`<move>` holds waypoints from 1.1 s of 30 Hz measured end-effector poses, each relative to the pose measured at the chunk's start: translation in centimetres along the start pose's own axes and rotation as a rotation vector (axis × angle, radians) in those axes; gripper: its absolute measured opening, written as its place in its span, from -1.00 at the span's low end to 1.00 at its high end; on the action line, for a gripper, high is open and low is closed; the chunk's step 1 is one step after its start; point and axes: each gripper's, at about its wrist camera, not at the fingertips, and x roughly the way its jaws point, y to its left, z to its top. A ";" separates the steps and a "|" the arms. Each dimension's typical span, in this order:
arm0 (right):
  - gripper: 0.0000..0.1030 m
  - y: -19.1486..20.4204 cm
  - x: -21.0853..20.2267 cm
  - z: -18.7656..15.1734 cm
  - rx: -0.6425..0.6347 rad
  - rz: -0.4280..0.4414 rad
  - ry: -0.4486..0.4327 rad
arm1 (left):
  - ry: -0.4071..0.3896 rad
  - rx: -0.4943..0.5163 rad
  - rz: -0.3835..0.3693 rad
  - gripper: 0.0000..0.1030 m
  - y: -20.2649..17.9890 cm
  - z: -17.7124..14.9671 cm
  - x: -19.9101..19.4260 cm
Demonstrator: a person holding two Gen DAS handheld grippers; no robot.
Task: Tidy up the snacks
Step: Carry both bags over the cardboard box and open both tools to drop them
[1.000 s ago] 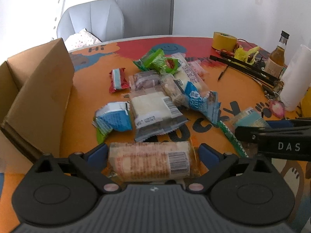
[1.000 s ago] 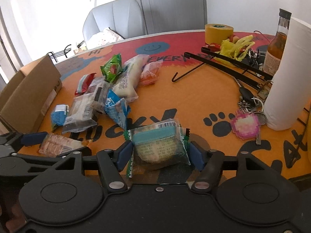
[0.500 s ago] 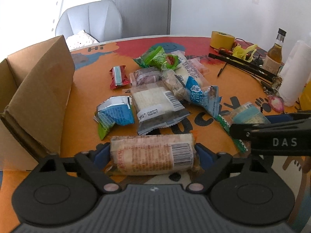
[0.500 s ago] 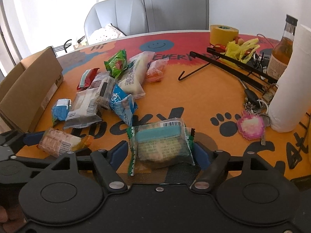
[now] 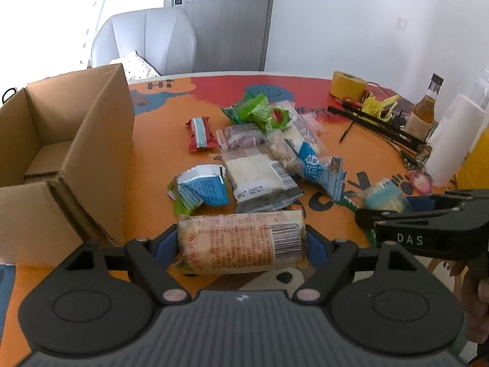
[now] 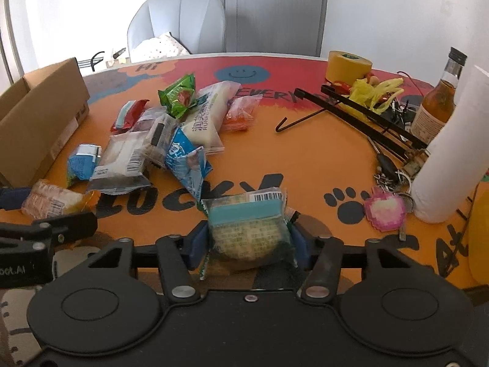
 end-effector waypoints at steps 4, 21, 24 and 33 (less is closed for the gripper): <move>0.04 -0.1 -1.5 0.0 0.035 0.010 -0.030 | -0.012 -0.008 -0.001 0.59 0.3 0.1 -0.7; 0.04 2.8 -6.6 2.6 0.043 0.046 -0.157 | -0.122 0.007 -0.037 0.59 1.5 3.0 -5.7; 0.04 3.7 -7.0 3.1 0.047 0.071 -0.179 | -0.135 -0.003 -0.035 0.59 2.3 3.5 -6.6; 0.04 7.4 -7.4 5.3 0.016 0.148 -0.232 | -0.167 -0.057 0.017 0.60 6.4 4.8 -8.6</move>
